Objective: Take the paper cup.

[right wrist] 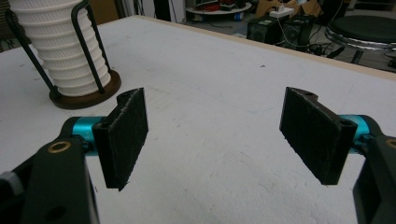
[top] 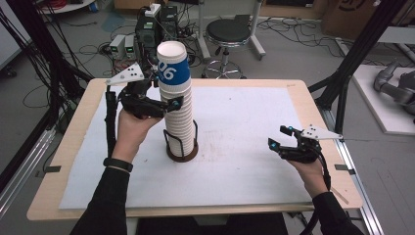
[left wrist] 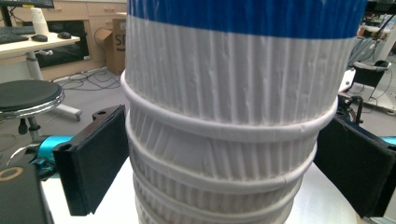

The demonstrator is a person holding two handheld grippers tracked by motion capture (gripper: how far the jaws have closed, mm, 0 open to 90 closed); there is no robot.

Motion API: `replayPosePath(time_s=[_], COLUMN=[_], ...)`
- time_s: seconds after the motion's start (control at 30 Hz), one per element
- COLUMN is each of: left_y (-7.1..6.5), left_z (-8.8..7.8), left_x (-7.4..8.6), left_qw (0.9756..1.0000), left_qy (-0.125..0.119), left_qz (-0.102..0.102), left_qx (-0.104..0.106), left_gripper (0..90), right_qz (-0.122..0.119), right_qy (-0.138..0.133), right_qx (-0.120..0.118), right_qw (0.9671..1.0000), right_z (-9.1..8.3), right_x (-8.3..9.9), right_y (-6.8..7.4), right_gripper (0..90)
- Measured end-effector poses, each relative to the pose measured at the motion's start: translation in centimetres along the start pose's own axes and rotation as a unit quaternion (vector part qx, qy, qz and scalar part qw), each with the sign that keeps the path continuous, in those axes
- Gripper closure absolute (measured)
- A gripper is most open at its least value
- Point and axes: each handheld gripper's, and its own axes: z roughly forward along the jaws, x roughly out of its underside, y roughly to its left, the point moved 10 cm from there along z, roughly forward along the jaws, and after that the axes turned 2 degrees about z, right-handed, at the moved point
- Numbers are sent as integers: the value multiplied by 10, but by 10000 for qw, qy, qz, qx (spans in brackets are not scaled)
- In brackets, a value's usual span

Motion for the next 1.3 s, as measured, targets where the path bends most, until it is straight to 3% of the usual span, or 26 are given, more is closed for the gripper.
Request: replayPosePath(time_s=[0.33, 0.57, 0.87, 0.9, 0.97, 1.3], left_y=[1, 1, 2, 2, 1, 2], left_z=[0, 1, 0, 0, 0, 1], left_x=[0, 0, 0, 0, 0, 0], left_qw=[10000, 10000, 10000, 10000, 10000, 10000], left_qy=[3, -20, -27, -27, -30, -37], left_qz=[-7, -25, -23, -23, -29, -23], left_qx=[10, 33, 20, 20, 31, 41], left_gripper=[102, 103, 104, 104, 104, 104], right_qz=[-35, -207, -326, -326, -276, -446], right_qy=[-34, -91, -325, -325, -469, -584], right_qx=[-153, -500, -967, -967, -1162, -1393], right_qw=[9999, 9985, 9943, 9943, 9917, 9875], right_z=[1, 4, 17, 17, 20, 39], right_x=[-7, -32, -88, -88, -111, -161], right_y=[10, 32, 63, 63, 72, 97], right_gripper=[241, 251, 250, 250, 250, 250])
